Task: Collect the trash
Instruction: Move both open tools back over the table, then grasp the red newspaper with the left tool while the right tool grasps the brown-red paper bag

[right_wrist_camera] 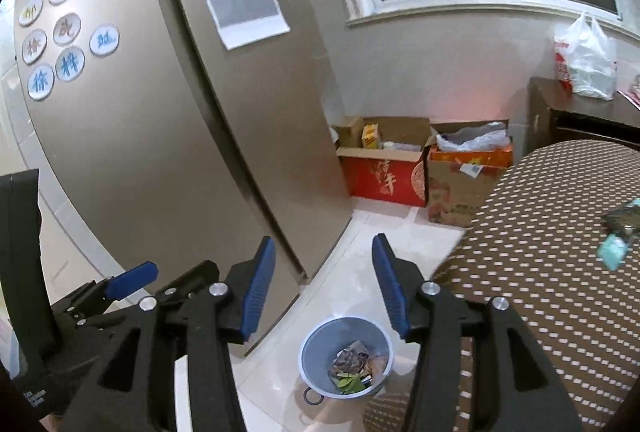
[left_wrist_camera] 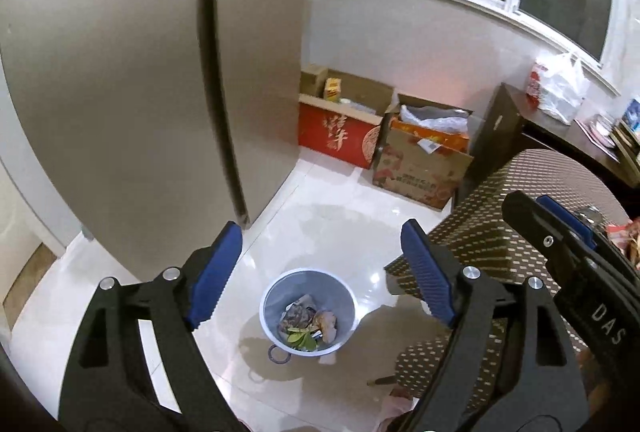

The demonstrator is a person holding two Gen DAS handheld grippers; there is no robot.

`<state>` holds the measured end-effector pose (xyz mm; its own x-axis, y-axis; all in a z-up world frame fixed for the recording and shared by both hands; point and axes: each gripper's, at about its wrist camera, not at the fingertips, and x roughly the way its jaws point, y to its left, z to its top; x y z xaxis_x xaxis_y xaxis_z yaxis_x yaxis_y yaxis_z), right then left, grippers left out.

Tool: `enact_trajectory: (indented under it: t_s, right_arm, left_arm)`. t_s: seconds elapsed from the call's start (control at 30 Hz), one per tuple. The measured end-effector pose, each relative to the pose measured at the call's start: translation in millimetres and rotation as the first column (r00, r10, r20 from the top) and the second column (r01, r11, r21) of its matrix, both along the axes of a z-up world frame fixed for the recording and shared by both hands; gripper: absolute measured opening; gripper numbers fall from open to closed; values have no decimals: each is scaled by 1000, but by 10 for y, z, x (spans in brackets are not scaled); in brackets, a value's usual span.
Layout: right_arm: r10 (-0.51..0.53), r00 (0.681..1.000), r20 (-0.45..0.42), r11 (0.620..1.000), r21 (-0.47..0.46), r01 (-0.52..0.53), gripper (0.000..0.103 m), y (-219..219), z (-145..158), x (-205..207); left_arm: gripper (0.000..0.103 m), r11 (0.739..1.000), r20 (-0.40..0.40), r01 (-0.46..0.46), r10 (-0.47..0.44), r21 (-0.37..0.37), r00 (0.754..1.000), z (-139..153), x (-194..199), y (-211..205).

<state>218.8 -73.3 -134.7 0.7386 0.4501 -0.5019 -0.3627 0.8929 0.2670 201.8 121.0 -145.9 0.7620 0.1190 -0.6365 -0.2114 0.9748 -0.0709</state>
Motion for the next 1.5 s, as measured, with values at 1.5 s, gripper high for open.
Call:
enact_trajectory:
  t_s: [1.5]
  right_arm:
    - [-666,713,-222,733,-18,679,70,-3722,-648,-50]
  left_arm:
    - [85,799,-141,601,-592,28,793,-182,442,-3502]
